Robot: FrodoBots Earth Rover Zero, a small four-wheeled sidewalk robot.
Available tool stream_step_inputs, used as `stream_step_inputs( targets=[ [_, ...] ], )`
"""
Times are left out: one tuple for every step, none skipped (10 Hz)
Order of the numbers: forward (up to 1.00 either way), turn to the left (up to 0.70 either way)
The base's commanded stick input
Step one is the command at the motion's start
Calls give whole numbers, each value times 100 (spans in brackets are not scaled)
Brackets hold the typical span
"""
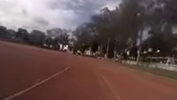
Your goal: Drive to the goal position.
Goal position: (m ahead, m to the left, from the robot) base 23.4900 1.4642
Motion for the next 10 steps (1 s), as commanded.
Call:
stream_step_inputs(
  targets=[
    [70, 0],
    [70, 0],
    [70, 0],
    [70, 0],
    [70, 0],
    [70, 0],
    [70, 0],
    [70, 0],
    [70, 0],
    [70, 0]
  ],
)
